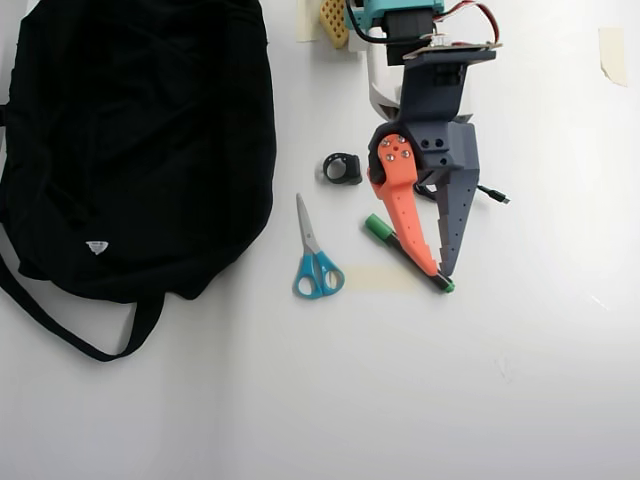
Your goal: Put the green marker into the black bag
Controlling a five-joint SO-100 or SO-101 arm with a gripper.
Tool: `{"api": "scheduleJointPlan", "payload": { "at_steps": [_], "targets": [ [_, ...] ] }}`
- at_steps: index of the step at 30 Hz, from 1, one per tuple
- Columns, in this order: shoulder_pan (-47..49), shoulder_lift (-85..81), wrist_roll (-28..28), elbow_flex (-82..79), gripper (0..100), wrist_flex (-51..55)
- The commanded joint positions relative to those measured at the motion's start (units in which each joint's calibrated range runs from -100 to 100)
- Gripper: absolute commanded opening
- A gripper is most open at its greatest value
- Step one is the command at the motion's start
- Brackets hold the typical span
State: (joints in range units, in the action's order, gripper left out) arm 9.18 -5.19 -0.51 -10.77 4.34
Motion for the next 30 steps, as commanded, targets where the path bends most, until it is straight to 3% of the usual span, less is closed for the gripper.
{"api": "scheduleJointPlan", "payload": {
  "at_steps": [1, 14, 30],
  "targets": [
    [1.96, -1.53, 0.15, 1.61, 3, -0.20],
    [2.03, -0.62, -0.33, 10.95, 3, 35.03],
    [1.74, -0.45, 0.15, 12.93, 3, 55.96]
  ]
}}
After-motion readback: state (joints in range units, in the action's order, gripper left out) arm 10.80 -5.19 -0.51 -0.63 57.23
